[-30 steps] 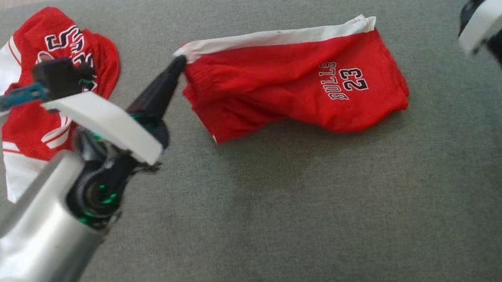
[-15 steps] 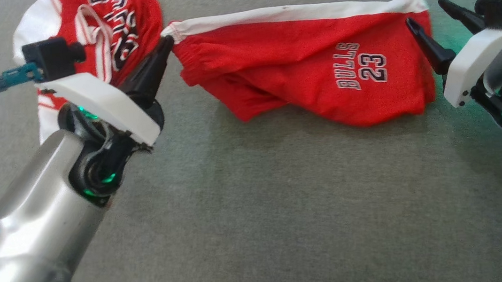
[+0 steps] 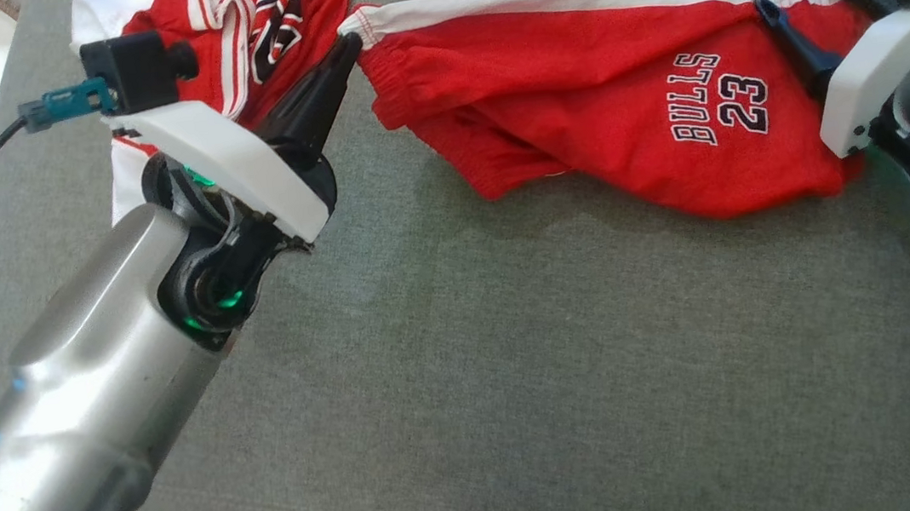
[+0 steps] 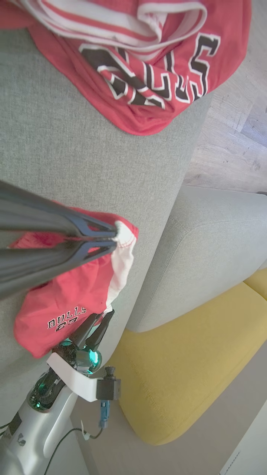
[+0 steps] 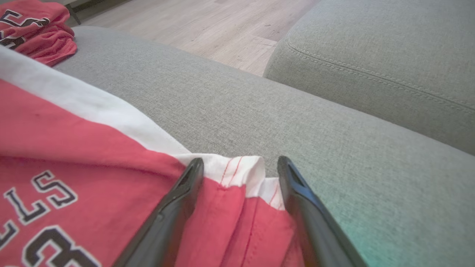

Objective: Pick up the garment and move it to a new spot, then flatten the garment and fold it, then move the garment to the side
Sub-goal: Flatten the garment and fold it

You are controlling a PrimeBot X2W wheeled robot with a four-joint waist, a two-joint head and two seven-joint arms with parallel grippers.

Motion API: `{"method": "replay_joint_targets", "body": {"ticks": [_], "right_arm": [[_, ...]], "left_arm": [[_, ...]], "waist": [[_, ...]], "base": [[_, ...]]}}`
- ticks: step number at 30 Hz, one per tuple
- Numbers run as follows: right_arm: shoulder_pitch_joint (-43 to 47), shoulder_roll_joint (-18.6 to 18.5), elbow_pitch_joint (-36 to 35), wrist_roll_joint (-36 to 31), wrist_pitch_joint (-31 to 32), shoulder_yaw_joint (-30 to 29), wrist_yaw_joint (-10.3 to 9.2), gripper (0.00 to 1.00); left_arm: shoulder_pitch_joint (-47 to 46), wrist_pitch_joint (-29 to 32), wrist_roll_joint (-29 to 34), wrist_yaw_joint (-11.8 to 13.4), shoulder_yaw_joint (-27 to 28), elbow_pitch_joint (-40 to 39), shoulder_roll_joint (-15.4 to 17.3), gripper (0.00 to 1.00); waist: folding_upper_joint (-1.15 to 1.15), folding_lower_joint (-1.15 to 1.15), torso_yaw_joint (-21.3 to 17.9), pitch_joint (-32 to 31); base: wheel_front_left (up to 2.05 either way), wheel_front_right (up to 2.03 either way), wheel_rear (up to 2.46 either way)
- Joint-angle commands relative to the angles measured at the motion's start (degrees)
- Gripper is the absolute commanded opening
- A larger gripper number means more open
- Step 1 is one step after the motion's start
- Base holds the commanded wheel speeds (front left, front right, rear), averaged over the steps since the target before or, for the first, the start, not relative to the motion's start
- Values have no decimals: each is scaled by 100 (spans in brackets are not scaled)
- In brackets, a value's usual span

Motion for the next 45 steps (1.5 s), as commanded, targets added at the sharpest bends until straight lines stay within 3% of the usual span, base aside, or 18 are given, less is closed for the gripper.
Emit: {"method": "replay_joint_targets", "body": {"ticks": [1,2,4,5,6,14,21,26,32,35,38,45], "right_arm": [[-66,-97,-55,57,-43,96,21,100],[-95,-104,-60,69,-52,151,21,97],[-125,-112,-82,116,-32,272,21,39],[-146,-121,-91,127,-25,337,21,15],[-172,-133,-99,129,-21,406,21,0],[-460,-174,40,64,-583,568,21,0],[-886,-345,63,19,-892,174,21,0],[-1463,-643,-432,-664,-900,-906,21,0],[-1683,-673,-1161,-2002,-901,-2567,21,0],[-1386,-541,-1610,-2467,-902,-3243,21,0],[-828,-471,-1937,-2678,-902,-3539,21,0],[1235,-605,-2385,-2335,-902,-3831,21,0]], "left_arm": [[-272,-84,-64,-34,196,-151,203,0],[-278,-98,-85,-34,173,-147,209,0],[-284,-124,-120,-34,126,-145,232,0],[-286,-137,-140,-34,106,-142,245,0],[-288,-151,-159,-34,89,-136,261,0],[-352,-543,-93,-35,56,-140,428,0],[-612,-1171,225,-35,41,-199,681,0],[-1265,-1384,630,-35,-81,-45,719,0],[-2215,-2021,1386,-35,-168,715,527,0],[-2328,-2267,1507,-35,-229,929,358,0],[-2107,-2373,1601,-35,-491,846,356,0],[-756,-2477,1940,-35,-1279,484,449,0]], "waist": [[0,-1,17,27],[0,-1,19,32],[0,-1,17,34],[0,-1,12,34],[0,-1,4,33],[0,-1,-181,-111],[0,-1,-709,-586],[0,-1,-1161,-834],[0,-1,-1624,-975],[0,-1,-1796,-1017],[0,-1,-1919,-1047],[0,-1,-1984,-1153]], "base": [[0,0,0],[0,0,0],[0,0,0],[0,0,0],[0,0,0],[0,0,0],[0,0,0],[0,0,0],[0,0,0],[0,0,0],[0,0,0],[0,0,0]]}}
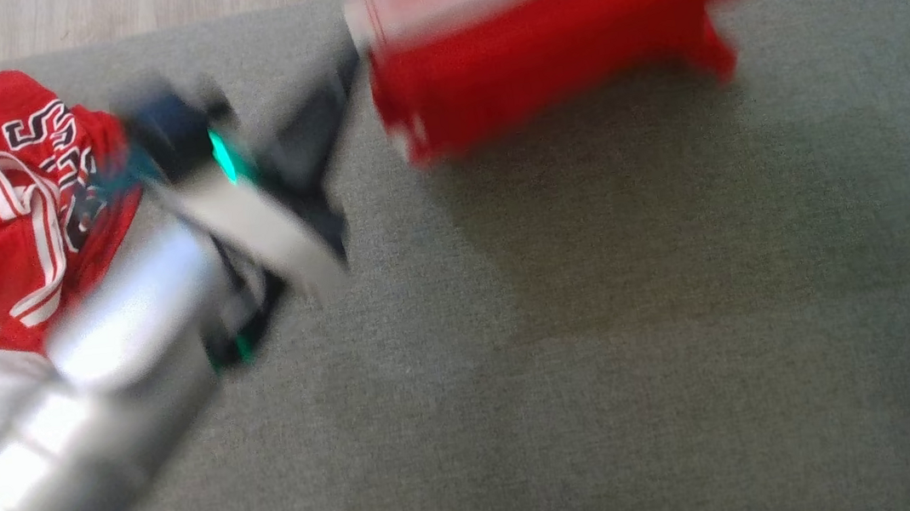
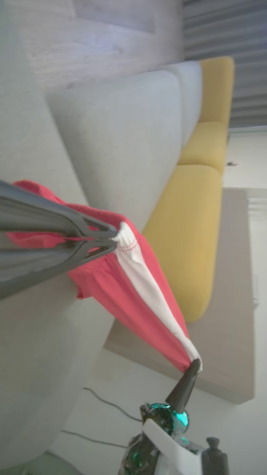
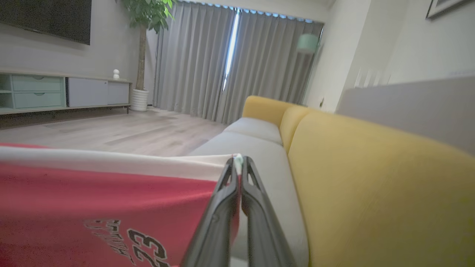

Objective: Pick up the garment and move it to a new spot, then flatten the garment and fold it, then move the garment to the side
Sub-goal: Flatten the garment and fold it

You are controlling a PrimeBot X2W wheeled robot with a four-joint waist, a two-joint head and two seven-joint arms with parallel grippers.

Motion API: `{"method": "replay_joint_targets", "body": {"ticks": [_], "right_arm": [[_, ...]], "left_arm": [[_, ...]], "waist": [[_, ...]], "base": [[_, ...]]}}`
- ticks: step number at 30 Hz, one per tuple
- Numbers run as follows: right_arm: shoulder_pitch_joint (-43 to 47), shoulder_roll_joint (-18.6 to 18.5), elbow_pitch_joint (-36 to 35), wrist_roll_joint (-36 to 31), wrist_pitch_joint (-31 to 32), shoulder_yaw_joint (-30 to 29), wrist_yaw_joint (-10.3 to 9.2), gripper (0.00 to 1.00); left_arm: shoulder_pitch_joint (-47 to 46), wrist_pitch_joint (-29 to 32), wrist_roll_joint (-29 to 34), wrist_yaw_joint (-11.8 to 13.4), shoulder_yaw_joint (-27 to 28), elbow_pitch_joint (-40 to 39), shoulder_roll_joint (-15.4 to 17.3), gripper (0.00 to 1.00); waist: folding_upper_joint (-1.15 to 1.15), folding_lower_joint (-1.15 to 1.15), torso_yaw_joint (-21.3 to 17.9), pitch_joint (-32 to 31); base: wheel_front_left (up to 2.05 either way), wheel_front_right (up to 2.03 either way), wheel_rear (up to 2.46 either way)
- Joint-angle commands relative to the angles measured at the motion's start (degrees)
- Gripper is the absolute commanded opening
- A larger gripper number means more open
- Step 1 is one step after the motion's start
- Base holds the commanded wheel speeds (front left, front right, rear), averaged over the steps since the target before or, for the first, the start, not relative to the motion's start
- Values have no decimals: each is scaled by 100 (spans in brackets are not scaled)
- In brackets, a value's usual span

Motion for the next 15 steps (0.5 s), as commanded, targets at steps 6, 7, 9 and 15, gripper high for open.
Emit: {"method": "replay_joint_targets", "body": {"ticks": [6,7,9,15], "right_arm": [[2335,-290,-878,658,-29,-665,18,0],[2682,-318,-1039,706,-29,-790,18,0],[3383,-353,-1367,753,-22,-1059,18,0],[4978,-297,-2380,777,260,-1976,18,0]], "left_arm": [[1539,-69,535,121,-177,-476,265,0],[1805,-69,581,169,-195,-570,277,0],[2297,-69,709,312,-275,-752,329,0],[3203,-20,916,604,-580,-1245,549,0]], "waist": [[0,1,-37,-231],[0,1,-50,-271],[0,1,-69,-364],[0,1,-67,-483]], "base": [[0,0,0],[0,0,0],[0,0,0],[0,0,0]]}}
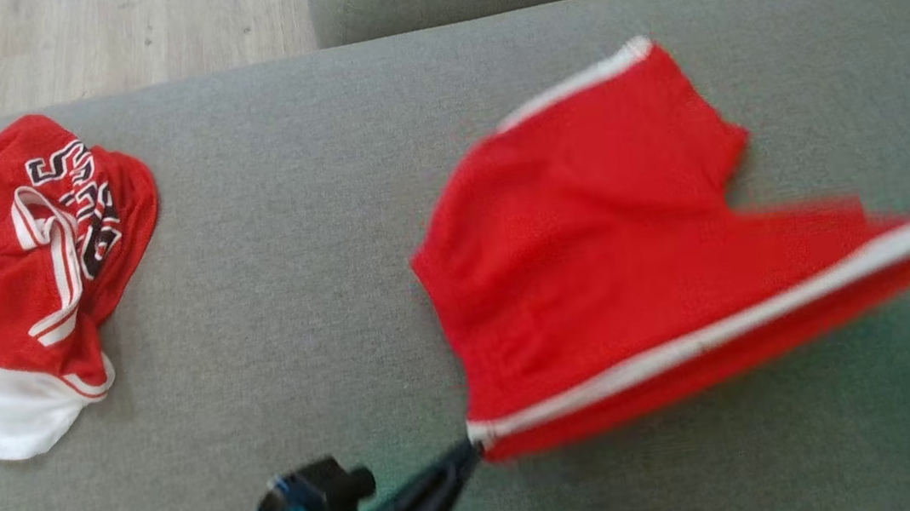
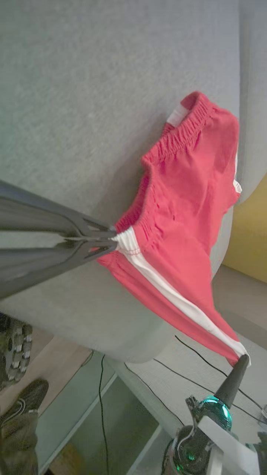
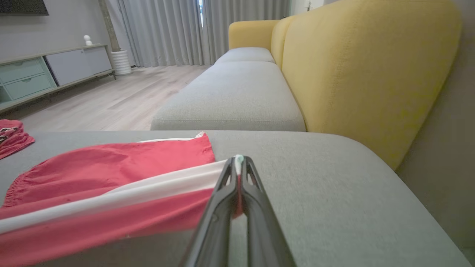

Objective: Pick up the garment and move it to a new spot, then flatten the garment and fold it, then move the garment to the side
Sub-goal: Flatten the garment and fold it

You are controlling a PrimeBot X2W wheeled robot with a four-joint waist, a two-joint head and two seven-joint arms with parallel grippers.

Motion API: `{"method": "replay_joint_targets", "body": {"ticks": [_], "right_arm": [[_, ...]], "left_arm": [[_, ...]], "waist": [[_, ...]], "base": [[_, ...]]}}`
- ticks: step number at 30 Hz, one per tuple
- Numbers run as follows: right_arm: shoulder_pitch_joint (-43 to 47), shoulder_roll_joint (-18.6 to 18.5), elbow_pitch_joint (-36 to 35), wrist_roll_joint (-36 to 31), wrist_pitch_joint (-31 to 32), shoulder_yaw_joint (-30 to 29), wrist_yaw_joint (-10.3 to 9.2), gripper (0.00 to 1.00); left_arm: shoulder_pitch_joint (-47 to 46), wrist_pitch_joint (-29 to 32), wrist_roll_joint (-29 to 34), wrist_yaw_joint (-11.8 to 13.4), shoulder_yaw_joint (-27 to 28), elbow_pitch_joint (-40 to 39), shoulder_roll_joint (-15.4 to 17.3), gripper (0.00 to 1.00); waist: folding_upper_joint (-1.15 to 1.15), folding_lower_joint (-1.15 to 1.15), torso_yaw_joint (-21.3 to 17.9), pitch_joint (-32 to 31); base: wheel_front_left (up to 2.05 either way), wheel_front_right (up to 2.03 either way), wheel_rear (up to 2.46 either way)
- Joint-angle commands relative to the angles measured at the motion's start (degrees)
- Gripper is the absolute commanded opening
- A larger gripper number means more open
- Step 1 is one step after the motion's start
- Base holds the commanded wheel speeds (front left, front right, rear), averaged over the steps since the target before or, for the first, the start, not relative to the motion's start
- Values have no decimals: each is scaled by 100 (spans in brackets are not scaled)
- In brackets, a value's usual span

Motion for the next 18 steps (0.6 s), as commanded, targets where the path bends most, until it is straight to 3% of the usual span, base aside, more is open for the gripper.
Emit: {"method": "replay_joint_targets", "body": {"ticks": [1,5,9,18], "right_arm": [[116,-225,-331,-39,57,-308,17,0],[850,46,-1188,-240,510,-1012,17,0],[809,285,-1652,-490,1011,-1282,17,0],[-415,234,-1256,-859,1836,-1039,17,0]], "left_arm": [[-56,13,-54,57,183,-170,298,0],[154,218,-173,137,153,-683,476,0],[40,250,-409,178,376,-1004,503,0],[-733,536,-1056,-184,846,-871,39,0]], "waist": [[0,1,23,-13],[0,1,91,30],[0,1,226,166],[0,1,841,625]], "base": [[0,0,0],[0,0,0],[0,0,0],[0,0,0]]}}
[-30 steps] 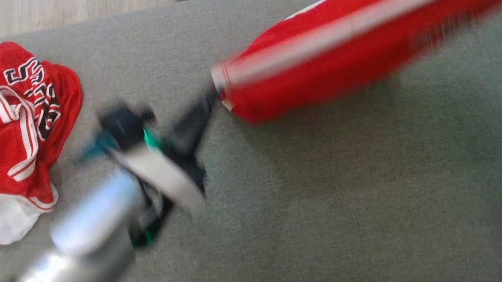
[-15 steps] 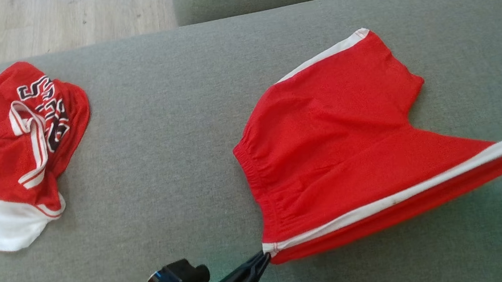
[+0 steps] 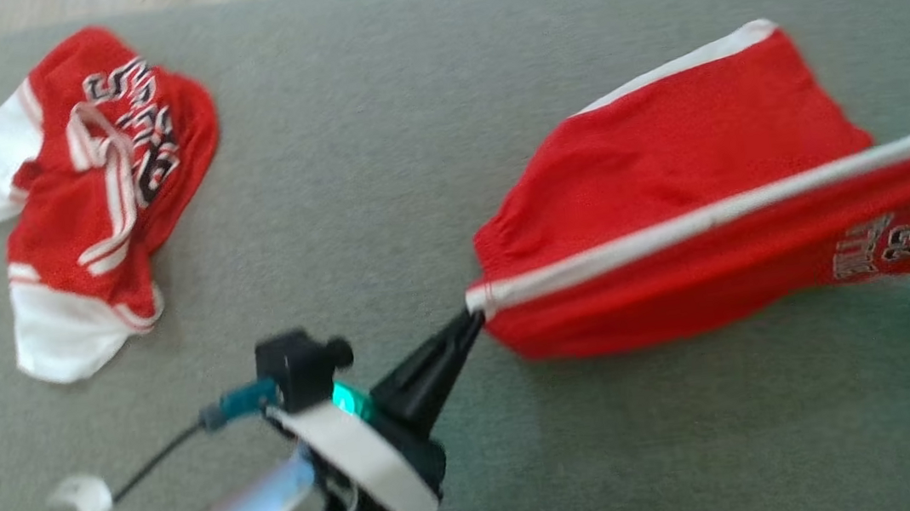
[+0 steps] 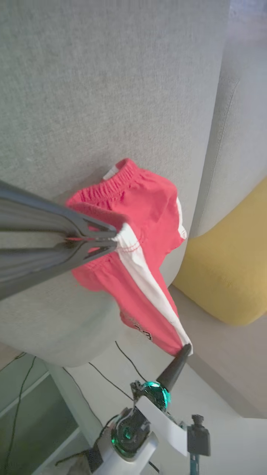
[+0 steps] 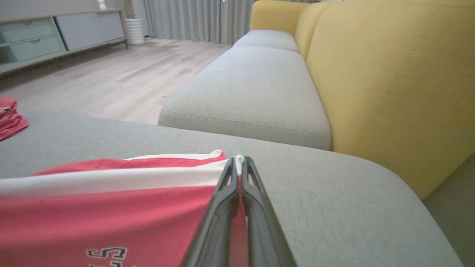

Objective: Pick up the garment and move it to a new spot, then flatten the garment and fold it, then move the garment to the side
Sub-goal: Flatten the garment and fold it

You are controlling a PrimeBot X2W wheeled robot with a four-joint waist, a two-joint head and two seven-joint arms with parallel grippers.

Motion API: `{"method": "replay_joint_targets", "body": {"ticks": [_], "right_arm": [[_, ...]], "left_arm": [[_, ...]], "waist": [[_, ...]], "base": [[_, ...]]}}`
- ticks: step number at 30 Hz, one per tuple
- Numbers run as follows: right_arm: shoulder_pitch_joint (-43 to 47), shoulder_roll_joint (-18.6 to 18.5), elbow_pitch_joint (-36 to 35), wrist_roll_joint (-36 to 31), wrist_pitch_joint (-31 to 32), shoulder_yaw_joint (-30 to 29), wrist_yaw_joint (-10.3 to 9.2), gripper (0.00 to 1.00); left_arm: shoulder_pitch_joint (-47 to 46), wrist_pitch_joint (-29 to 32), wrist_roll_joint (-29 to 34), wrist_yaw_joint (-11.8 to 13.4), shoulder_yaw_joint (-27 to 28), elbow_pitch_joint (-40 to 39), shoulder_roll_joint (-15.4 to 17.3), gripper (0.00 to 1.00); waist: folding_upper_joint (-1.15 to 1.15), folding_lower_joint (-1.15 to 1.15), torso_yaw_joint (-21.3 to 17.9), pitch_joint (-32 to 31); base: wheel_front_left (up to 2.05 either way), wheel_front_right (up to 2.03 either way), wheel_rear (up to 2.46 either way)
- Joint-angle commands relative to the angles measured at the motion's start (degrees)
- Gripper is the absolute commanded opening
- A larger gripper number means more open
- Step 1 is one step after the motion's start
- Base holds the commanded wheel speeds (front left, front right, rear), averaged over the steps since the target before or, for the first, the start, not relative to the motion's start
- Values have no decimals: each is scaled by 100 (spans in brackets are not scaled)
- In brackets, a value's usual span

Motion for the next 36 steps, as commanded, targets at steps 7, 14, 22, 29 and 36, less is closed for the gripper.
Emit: {"method": "replay_joint_targets", "body": {"ticks": [7,14,22,29,36], "right_arm": [[-1127,-534,511,-192,290,509,17,0],[-2569,-718,1655,-368,196,1317,17,0],[-3624,-548,2922,-458,-210,1907,17,10],[-3900,-286,3632,-208,-938,2026,17,100],[-3547,-240,4155,268,-1166,2144,17,100]], "left_arm": [[-753,218,-551,-274,429,354,-308,0],[-1464,555,-971,-367,419,801,-671,0],[-1939,523,-1141,-371,209,1150,-817,11],[-1915,215,-1213,-372,104,1522,-905,100],[-1580,-562,-773,7,349,2079,-1009,100]], "waist": [[0,-1,404,520],[0,-1,542,984],[0,-1,603,1235],[0,-1,592,1209],[0,-1,573,928]], "base": [[0,0,0],[0,0,0],[0,0,0],[0,0,0],[0,0,0]]}}
